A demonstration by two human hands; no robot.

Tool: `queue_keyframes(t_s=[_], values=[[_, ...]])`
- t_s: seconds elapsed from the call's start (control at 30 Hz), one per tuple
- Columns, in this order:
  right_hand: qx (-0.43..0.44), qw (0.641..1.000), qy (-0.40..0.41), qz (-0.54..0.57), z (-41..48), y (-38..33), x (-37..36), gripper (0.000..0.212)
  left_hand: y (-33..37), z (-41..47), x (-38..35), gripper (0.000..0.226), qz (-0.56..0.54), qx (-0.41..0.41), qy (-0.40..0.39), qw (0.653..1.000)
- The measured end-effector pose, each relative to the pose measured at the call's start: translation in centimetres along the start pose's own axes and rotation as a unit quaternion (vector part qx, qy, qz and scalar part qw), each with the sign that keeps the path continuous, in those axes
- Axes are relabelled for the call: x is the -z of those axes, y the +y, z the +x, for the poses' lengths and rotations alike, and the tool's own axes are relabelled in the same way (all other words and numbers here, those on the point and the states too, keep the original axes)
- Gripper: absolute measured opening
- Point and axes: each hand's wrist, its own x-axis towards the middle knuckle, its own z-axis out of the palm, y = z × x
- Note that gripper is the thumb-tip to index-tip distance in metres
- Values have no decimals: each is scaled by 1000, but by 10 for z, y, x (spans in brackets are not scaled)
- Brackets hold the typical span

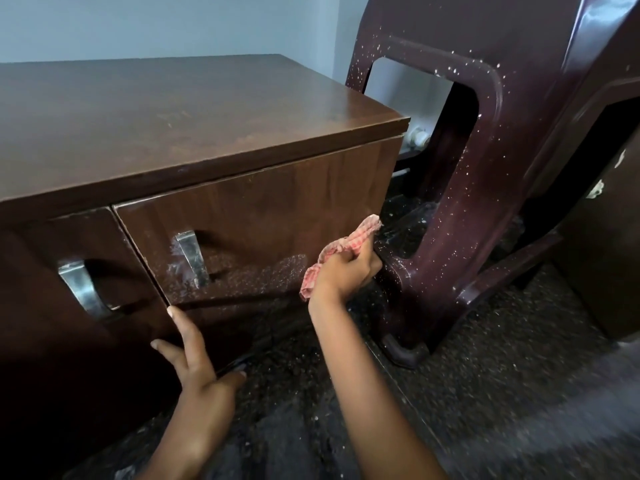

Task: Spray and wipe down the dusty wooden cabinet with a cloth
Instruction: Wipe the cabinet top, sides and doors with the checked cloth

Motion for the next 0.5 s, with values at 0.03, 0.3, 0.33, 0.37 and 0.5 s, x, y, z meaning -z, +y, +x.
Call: queue_keyframes(t_s=[0.03, 0.3, 0.33, 0.37, 0.5], values=[[-39, 999, -6, 3, 6, 10, 1, 48, -1, 0, 1, 103, -10, 3, -7, 1000], [-160, 984, -81, 11, -13, 55, 19, 36, 5, -3, 0, 98, -56, 14, -4, 998], [-110, 991, -77, 6, -12, 47, 17, 39, 6, -3, -1, 98, -53, 14, -4, 998], [-64, 995, -71, 7, -8, 39, 14, 43, 7, -3, -1, 98, -53, 15, -5, 998], [-54, 998, -9, 17, 19, 28, 6, 47, 4, -2, 1, 100, -64, 17, -11, 998]])
